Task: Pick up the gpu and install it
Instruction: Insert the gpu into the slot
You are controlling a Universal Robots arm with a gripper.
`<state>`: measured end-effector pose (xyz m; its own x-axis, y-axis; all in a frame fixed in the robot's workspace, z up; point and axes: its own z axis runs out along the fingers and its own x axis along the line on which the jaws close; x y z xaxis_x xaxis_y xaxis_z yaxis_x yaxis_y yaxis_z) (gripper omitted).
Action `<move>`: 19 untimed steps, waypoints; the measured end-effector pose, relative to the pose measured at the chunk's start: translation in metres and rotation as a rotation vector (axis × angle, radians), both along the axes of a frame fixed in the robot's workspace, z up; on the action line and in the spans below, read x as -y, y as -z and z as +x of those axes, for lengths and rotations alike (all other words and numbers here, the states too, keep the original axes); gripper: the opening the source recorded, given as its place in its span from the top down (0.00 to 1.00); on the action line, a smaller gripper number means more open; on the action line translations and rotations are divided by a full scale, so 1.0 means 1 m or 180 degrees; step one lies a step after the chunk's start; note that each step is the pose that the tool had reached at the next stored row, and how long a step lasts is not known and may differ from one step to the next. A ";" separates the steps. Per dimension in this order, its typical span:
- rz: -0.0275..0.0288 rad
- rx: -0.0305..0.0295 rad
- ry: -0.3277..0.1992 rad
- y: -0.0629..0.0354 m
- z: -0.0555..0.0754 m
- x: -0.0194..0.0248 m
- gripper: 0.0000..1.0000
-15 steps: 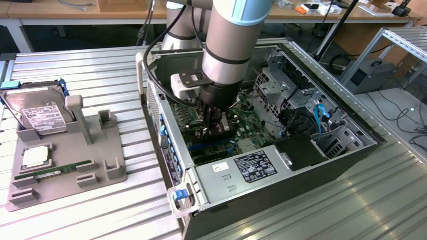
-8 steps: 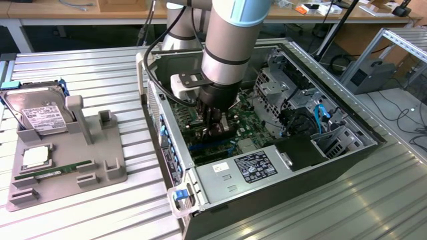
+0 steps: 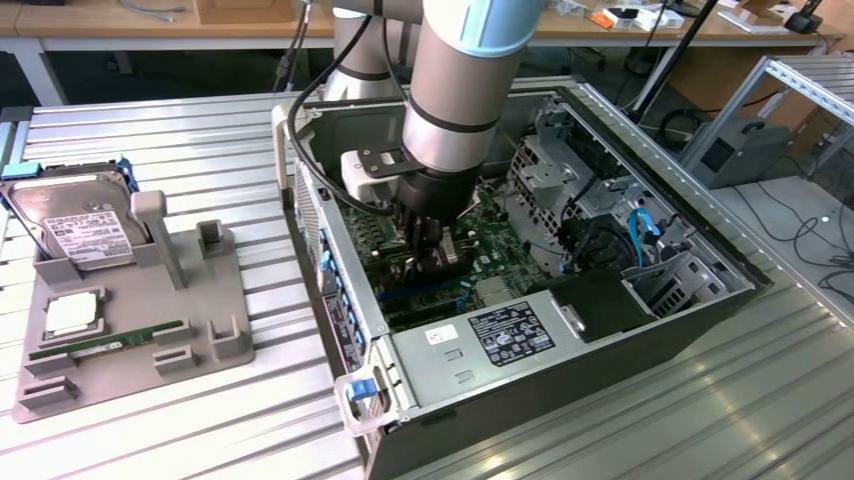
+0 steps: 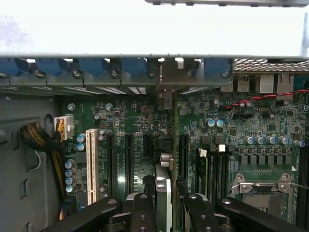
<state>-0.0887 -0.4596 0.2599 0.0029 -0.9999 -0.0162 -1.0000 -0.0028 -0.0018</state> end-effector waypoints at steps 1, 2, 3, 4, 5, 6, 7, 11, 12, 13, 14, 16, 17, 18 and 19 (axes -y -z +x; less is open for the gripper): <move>0.0001 0.0000 0.0000 0.0004 0.000 0.0001 0.73; 0.0002 0.0000 0.0000 0.0008 0.000 0.0002 0.73; 0.0003 0.0000 0.0000 0.0011 0.000 0.0003 0.73; 0.0004 0.0000 0.0000 0.0014 0.000 0.0005 0.73; 0.0004 0.0000 0.0000 0.0017 0.000 0.0007 0.73; 0.0004 0.0000 0.0000 0.0020 0.000 0.0008 0.73; 0.0004 -0.0001 0.0000 0.0021 0.000 0.0008 0.73; 0.0005 0.0000 0.0000 0.0024 0.001 0.0008 0.73; 0.0005 0.0000 0.0000 0.0024 0.002 0.0008 0.73; 0.0005 0.0000 0.0000 0.0024 0.002 0.0008 0.73; 0.0005 0.0000 0.0000 0.0023 0.002 0.0008 0.73; 0.0005 0.0000 0.0000 0.0024 0.002 0.0008 0.71; 0.0006 0.0000 0.0000 0.0024 0.002 0.0008 0.66; 0.0006 0.0000 0.0000 0.0024 0.002 0.0008 0.60; 0.0005 0.0000 0.0000 0.0024 0.002 0.0008 0.60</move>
<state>-0.0871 -0.4604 0.2576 0.0029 -0.9998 -0.0178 -1.0000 -0.0028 -0.0018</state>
